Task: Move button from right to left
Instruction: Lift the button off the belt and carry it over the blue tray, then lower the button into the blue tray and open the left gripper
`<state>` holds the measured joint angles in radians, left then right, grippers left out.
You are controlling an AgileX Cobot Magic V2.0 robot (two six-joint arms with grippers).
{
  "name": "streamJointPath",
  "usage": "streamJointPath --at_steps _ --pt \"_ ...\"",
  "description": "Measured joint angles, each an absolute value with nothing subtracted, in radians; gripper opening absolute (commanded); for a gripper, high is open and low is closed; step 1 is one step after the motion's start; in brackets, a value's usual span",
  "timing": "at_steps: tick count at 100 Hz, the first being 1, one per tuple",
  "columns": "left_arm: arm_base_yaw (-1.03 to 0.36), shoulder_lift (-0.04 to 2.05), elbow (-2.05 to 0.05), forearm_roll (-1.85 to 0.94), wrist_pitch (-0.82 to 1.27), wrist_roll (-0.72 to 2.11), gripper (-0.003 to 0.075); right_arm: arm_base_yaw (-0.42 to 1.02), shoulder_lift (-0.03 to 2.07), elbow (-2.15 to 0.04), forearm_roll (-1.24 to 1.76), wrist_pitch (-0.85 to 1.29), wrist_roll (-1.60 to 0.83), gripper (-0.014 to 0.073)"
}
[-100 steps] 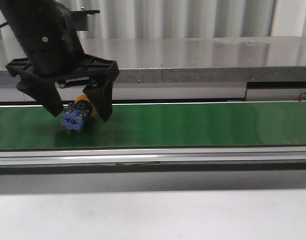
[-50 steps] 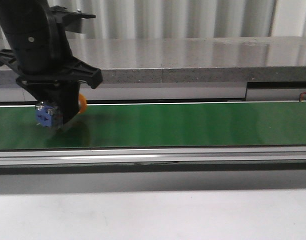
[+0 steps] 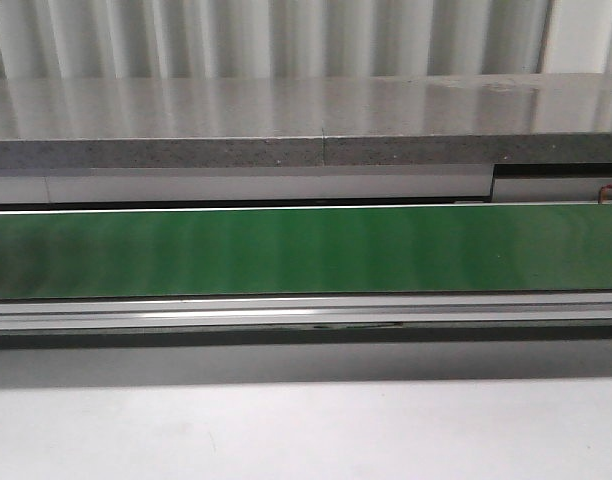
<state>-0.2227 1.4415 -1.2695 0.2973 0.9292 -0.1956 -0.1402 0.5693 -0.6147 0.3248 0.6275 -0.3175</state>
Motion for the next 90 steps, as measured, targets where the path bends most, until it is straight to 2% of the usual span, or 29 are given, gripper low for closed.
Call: streamJointPath --at_steps 24,48,65,90 --pt "0.048 1.493 -1.268 0.311 0.882 -0.114 -0.002 -0.14 0.569 -0.615 0.325 0.627 -0.317 -0.0067" --pt "0.225 1.613 -1.268 0.27 0.766 -0.106 -0.002 -0.14 0.569 -0.615 0.325 0.629 -0.317 -0.0067" --pt "0.277 1.695 -1.268 0.228 0.737 -0.093 -0.002 -0.14 0.569 -0.615 0.325 0.629 -0.317 -0.0067" --pt "0.255 1.786 -1.266 0.197 0.687 -0.081 -0.002 -0.14 0.569 -0.615 0.325 0.629 -0.317 -0.0067"
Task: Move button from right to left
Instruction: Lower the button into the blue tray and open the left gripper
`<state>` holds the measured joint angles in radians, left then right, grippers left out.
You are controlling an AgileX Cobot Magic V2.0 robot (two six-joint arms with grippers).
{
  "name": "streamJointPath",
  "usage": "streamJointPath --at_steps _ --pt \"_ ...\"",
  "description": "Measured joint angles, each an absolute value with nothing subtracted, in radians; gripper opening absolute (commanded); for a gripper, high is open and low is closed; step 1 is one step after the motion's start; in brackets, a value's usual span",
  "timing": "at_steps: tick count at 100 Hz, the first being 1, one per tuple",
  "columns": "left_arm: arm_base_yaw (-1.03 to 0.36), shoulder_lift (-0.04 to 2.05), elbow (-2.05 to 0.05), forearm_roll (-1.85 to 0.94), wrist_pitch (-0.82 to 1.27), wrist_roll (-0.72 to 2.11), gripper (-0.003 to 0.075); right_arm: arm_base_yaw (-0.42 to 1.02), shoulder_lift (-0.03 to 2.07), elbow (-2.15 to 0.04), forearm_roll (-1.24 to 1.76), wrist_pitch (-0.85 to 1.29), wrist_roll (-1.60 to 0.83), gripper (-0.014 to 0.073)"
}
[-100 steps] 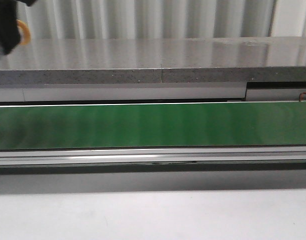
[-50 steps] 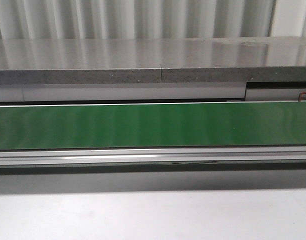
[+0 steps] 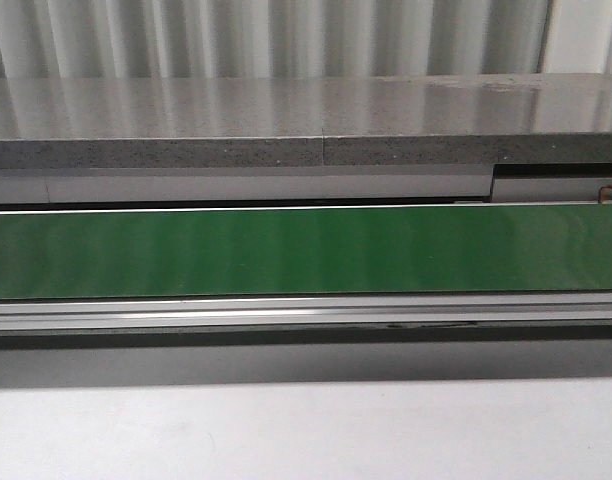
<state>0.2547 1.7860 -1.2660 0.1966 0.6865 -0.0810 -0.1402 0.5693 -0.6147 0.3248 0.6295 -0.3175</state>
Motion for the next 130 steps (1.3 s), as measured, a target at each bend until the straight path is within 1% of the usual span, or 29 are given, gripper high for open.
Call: streamJointPath --at_steps 30,55,81,90,95,102,106,107,109,114,121,126,130 --pt "0.244 1.881 -1.266 0.188 0.678 -0.069 -0.0019 -0.14 0.569 -0.615 0.325 0.631 -0.317 -0.0067" --pt "0.28 1.885 -1.265 0.15 0.674 -0.059 -0.0019 -0.14 0.569 -0.615 0.325 0.631 -0.317 -0.0067" --pt "0.307 1.889 -1.259 0.044 0.672 0.033 -0.0018 -0.14 0.569 -0.615 0.325 0.632 -0.317 -0.0067" --pt "0.309 1.889 -1.258 0.031 0.672 0.041 0.0001 -0.14 0.569 -0.615 0.325 0.632 -0.317 -0.0067" --pt "0.309 1.893 -1.258 0.021 0.672 0.041 0.0039 -0.14 0.569 -0.615 0.325 0.632 -0.317 -0.0067" --pt "0.309 1.902 -1.258 0.007 0.672 0.043 0.0135 -0.14 0.569 -0.615 0.325 0.632 -0.317 -0.0067" --pt "0.309 1.911 -1.257 0.0 0.672 0.043 0.0214 -0.14 0.569 -0.615 0.325 0.632 -0.317 -0.0067" --pt "0.309 1.913 -1.257 0.0 0.672 0.043 0.0243 -0.14 0.569 -0.615 0.325 0.632 -0.317 -0.0067" --pt "0.309 1.916 -1.256 0.0 0.672 0.043 0.0273 -0.14 0.569 -0.615 0.325 0.632 -0.317 -0.0067" --pt "0.309 1.92 -1.251 0.0 0.672 0.043 0.04 -0.14 0.569 -0.615 0.325 0.632 -0.317 -0.0067" --pt "0.319 1.923 -1.251 0.0 0.669 0.044 0.0526 -0.14 0.569 -0.615 0.325 0.632 -0.317 -0.0067" --pt "0.329 1.923 -1.251 0.0 0.669 0.044 0.057 -0.14 0.569 -0.615 0.325 0.632 -0.317 -0.0067" --pt "0.336 1.923 -1.251 0.0 0.669 0.039 0.0578 -0.14 0.569 -0.615 0.325 0.632 -0.317 -0.0067"
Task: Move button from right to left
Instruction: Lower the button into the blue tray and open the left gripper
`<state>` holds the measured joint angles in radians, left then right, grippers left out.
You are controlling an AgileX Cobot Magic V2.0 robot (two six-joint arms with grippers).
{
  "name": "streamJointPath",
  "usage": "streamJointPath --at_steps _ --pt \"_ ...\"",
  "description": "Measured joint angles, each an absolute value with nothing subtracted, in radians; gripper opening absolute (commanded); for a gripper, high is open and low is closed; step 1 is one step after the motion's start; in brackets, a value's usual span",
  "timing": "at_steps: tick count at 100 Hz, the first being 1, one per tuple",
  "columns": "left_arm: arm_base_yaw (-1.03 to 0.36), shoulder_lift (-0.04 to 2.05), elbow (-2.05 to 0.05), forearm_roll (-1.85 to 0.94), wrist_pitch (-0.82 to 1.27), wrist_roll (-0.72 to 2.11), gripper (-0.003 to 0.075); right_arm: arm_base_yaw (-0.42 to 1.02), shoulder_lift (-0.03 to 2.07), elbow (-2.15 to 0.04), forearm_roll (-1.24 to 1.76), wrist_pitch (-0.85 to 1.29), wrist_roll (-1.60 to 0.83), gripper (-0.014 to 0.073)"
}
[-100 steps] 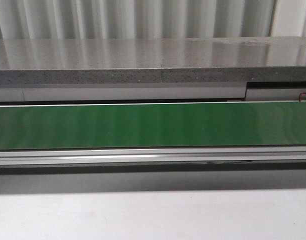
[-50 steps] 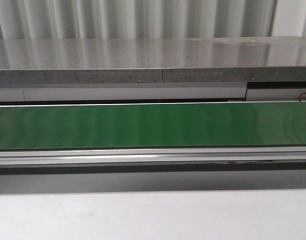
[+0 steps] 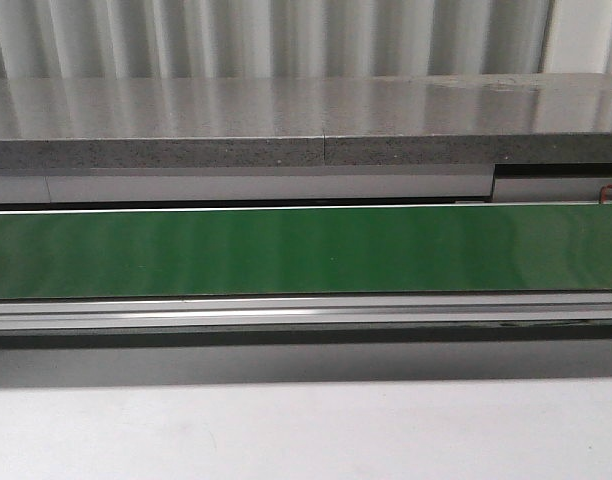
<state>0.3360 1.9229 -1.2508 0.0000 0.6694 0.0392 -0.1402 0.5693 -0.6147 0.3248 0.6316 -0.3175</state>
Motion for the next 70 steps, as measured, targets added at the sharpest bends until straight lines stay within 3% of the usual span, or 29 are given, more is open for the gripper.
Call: streamJointPath --at_steps 33,70 --pt "0.366 1.885 -1.251 -0.051 0.667 0.035 0.0574 -0.14 0.569 -0.615 0.325 0.633 -0.317 -0.0067" --pt "0.354 1.606 -1.247 -0.089 0.593 0.035 0.0564 -0.14 0.569 -0.615 0.325 0.633 -0.317 -0.0067"
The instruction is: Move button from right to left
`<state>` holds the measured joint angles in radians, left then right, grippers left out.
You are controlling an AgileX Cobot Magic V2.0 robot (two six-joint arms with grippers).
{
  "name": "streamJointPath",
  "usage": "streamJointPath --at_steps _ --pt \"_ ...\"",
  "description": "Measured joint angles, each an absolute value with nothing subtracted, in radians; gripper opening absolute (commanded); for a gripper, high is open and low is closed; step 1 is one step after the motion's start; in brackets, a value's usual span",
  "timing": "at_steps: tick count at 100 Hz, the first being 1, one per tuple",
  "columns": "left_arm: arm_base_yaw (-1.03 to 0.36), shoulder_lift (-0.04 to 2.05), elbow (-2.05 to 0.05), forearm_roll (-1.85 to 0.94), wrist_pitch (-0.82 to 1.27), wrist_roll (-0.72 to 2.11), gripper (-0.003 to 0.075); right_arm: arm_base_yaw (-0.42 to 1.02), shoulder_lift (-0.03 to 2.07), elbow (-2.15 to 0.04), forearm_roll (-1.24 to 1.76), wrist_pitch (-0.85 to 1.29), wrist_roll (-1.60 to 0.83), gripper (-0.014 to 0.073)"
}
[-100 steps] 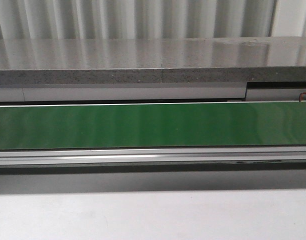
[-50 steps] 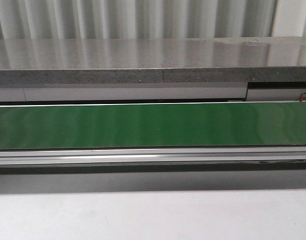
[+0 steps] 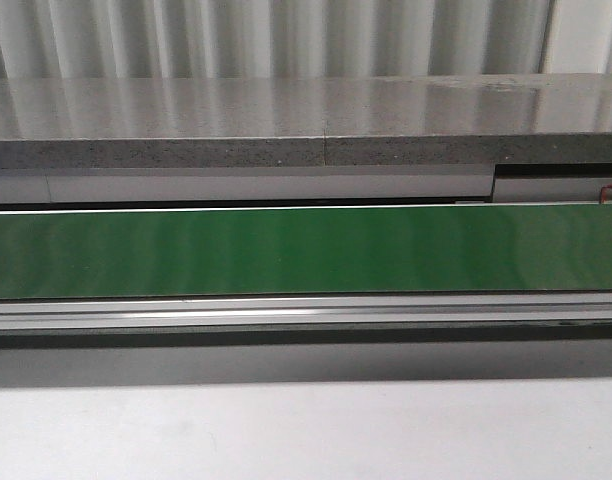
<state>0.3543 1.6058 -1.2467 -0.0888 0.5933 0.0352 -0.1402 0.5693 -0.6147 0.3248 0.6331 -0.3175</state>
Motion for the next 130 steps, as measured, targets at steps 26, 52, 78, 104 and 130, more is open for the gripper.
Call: streamJointPath --at_steps 26,52,78,104,130 --pt "0.187 1.361 -1.129 -0.091 0.524 0.041 0.0562 -0.14 0.569 -0.615 0.325 0.633 -0.317 -0.0067" --pt "0.005 1.085 -0.898 -0.093 0.407 0.043 0.0431 -0.14 0.569 -0.615 0.325 0.633 -0.317 -0.0067" --pt "-0.174 0.788 -0.702 -0.113 0.357 0.043 0.0125 -0.14 0.569 -0.615 0.325 0.633 -0.317 -0.0067" --pt "-0.259 0.557 -0.579 -0.117 0.355 0.043 -0.002 -0.14 0.569 -0.615 0.325 0.633 -0.317 -0.0067" --pt "-0.26 0.515 -0.561 -0.117 0.355 0.043 -0.002 -0.14 0.569 -0.615 0.325 0.633 -0.317 -0.0067"
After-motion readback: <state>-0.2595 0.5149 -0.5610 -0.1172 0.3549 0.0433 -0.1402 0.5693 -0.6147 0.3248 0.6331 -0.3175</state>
